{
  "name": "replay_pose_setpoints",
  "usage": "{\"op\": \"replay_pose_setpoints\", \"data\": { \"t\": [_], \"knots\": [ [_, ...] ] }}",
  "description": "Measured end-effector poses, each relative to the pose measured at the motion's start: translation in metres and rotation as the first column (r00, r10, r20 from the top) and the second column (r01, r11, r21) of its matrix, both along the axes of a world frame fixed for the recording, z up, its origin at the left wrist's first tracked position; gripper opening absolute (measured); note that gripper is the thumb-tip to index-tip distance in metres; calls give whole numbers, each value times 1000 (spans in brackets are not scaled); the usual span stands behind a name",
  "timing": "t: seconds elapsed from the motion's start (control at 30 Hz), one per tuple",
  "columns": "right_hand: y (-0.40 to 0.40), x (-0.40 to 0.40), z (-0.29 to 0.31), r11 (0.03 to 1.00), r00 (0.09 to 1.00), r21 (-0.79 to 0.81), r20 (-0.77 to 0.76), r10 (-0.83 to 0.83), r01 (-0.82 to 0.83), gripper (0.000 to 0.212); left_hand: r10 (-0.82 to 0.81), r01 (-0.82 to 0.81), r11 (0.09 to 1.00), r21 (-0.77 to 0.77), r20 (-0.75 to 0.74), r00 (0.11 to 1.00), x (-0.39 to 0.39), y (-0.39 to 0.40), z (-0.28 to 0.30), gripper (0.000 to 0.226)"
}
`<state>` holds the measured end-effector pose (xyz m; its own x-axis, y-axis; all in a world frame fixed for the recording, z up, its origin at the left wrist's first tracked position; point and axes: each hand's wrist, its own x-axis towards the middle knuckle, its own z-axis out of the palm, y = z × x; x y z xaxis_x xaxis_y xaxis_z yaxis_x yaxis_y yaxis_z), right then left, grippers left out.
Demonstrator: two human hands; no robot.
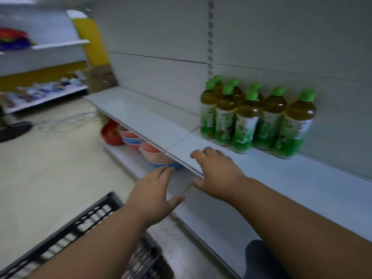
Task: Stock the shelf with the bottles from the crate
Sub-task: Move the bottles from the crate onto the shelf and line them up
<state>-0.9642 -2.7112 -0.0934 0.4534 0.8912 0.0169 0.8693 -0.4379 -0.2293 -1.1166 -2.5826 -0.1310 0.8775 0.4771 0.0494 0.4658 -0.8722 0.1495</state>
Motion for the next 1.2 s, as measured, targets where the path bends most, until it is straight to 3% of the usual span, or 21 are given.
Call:
{"op": "replay_pose_setpoints", "data": {
  "t": [0.13, 0.27, 0.57, 0.8, 0.97, 1.2],
  "knots": [
    [32, -79, 7, 964, 963, -55, 54, 264, -261, 64, 248, -244, 968, 52, -83, 965, -110, 0, 19, 91],
    [51, -147, 5, 901, 903, -59, -9, 429, -429, 61, 471, -466, 882, 70, -111, 875, -202, -17, 24, 85],
    [109, -235, -57, 779, 799, -179, -91, 594, -600, 75, 711, -723, 684, -97, -133, 691, -289, -27, -47, 89],
    [174, -274, -168, 775, 821, -297, -334, 463, -558, 63, 820, -836, 527, -157, -165, 548, -306, 10, -160, 99],
    [210, -289, -240, 790, 854, -372, -392, 342, -486, 74, 861, -884, 402, -237, -232, 453, -305, 0, -228, 110],
    [245, -300, -335, 764, 864, -506, -486, 129, -399, 69, 862, -888, 403, -224, -233, 450, -307, 4, -250, 107]
  ]
}}
